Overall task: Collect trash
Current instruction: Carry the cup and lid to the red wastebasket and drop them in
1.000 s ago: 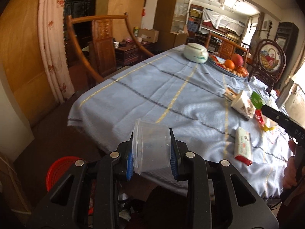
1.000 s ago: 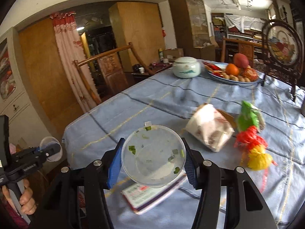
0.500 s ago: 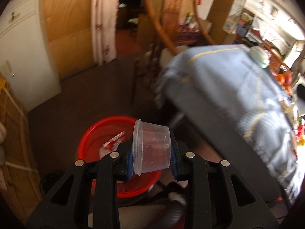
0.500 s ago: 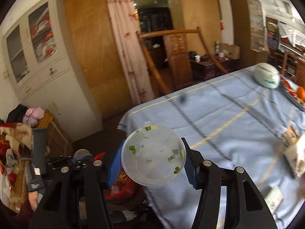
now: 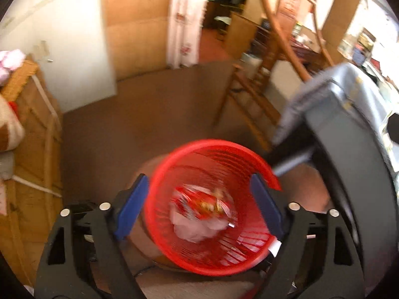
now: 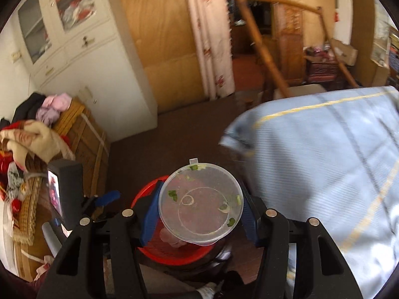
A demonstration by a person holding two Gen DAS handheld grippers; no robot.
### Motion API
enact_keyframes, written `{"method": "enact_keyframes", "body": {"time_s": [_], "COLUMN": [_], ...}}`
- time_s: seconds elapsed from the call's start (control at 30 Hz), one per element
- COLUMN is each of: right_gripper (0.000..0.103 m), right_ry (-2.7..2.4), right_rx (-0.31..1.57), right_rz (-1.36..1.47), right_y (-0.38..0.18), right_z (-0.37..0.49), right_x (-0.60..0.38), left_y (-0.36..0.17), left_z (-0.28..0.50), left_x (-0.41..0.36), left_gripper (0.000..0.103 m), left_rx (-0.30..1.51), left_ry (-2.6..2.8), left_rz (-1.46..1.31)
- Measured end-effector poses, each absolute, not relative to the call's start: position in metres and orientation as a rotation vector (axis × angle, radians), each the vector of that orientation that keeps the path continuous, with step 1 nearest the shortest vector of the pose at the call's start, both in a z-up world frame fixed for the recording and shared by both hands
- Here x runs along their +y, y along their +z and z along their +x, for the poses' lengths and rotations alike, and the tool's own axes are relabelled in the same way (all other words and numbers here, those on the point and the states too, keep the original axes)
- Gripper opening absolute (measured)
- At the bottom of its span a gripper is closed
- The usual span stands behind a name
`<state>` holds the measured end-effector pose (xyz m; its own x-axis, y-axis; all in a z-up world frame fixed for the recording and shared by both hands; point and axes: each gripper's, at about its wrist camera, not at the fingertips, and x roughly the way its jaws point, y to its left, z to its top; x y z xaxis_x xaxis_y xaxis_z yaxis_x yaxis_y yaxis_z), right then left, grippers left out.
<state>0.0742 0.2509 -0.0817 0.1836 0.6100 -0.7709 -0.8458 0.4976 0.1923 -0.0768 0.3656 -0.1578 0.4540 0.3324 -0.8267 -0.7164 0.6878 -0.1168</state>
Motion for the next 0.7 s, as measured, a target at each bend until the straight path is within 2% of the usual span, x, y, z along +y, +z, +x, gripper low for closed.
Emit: {"method": "enact_keyframes", "body": {"time_s": [0.23,0.37,0.57,0.7], "right_gripper": [0.057,0.063,0.064,0.068], "right_ry": [1.125,1.123,1.111,1.088], "right_rx": [0.981,0.998,1.007,0.971], "right_rz": [-0.345,-0.341,-0.324,-0.331], "right_y": [-0.103,-0.109,-0.11,-0.105], "right_z": [0.069,0.072,0.078,0.075], "right_x": [0.294,0.296,0.291,0.283], "left_y": [-0.166,-0.171,-0.171,-0.162], "left_z": [-0.084,-0.078,-0.081,-0.081], "left_x": [0.387,0.392,0.394,0.389], "left_gripper": [0.087,0.089,0.09,0.093], "left_rx": [0.879,0.885,0.873,0.837], "left_ry": [0.783,0.821,0.834,0.842], "left_rz": [-0.502,-0.472,-0.477,-0.465]}}
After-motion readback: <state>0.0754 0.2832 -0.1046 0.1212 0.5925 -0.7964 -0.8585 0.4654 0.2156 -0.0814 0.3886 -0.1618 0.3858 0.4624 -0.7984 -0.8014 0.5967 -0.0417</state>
